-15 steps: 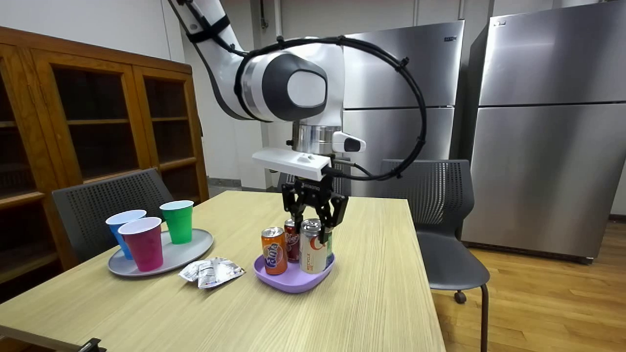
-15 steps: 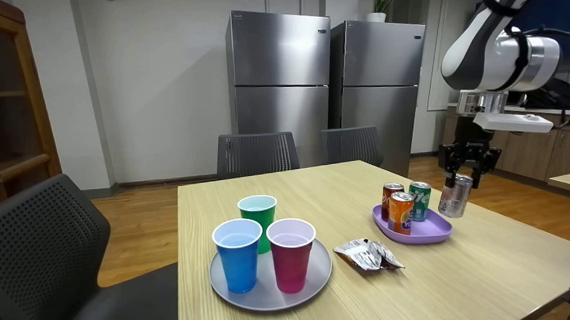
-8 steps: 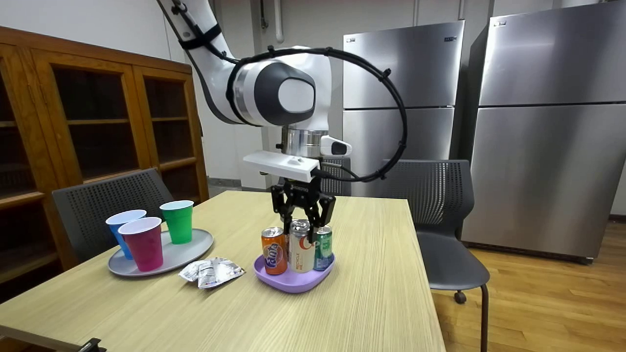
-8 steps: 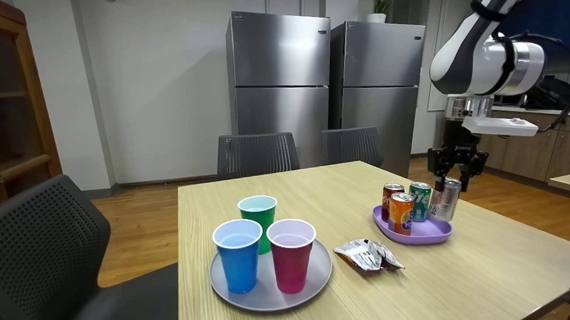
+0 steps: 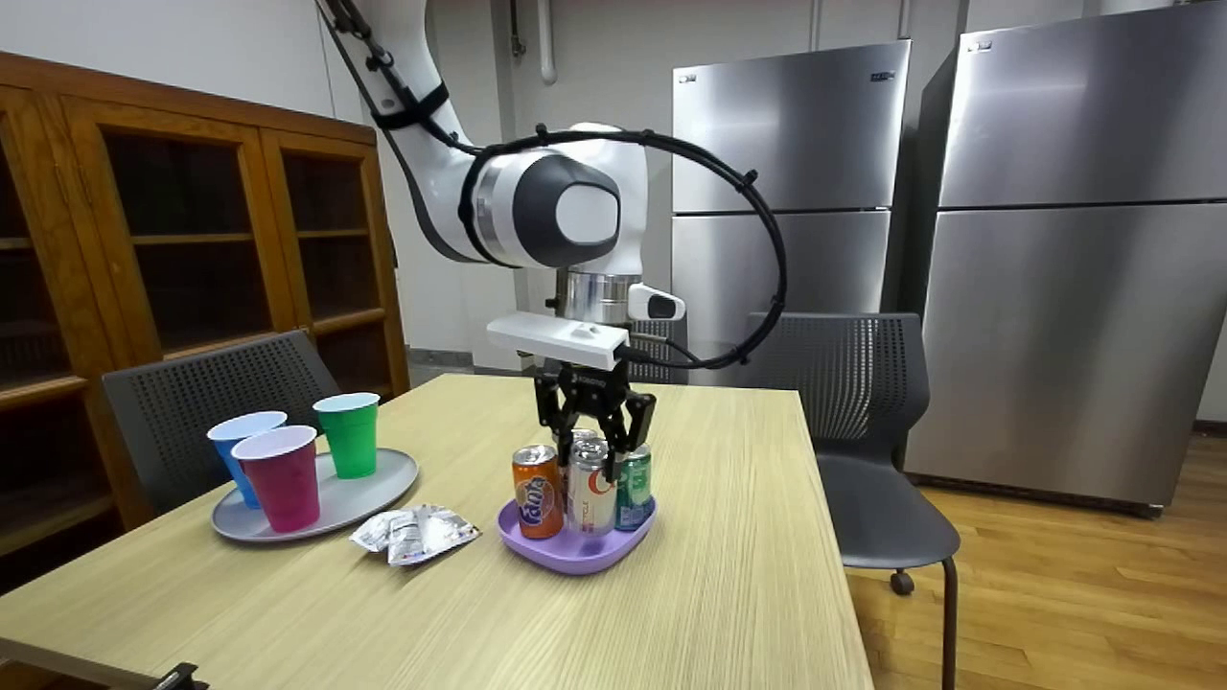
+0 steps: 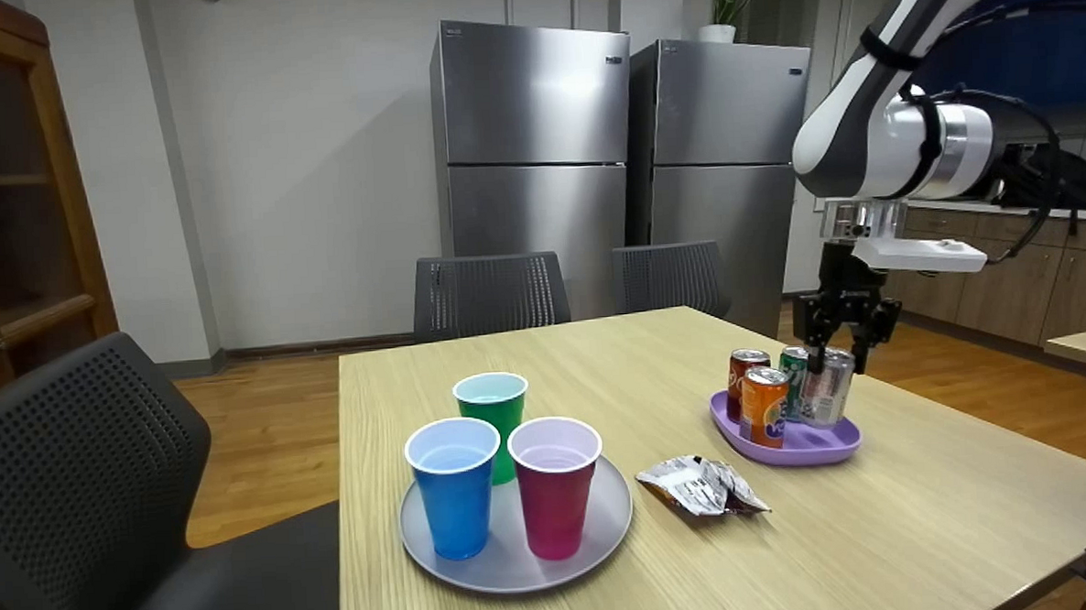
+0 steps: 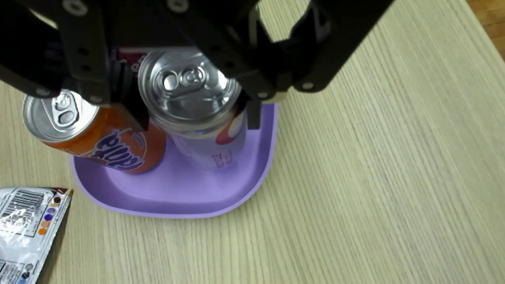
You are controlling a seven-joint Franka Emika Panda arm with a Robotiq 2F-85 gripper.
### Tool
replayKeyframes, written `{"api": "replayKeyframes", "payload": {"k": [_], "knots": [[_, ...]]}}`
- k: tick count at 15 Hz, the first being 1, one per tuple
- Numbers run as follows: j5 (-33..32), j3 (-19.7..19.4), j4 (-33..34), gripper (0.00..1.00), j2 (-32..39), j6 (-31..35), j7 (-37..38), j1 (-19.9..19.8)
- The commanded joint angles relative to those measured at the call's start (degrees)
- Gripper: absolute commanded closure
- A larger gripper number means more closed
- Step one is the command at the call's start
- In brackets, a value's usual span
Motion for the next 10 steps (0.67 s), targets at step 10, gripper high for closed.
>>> {"api": "replayKeyframes", "payload": {"k": [10], "knots": [[-0.8, 1.4, 5.2, 0.62, 5.2, -1.4, 0.1, -0.3]]}}
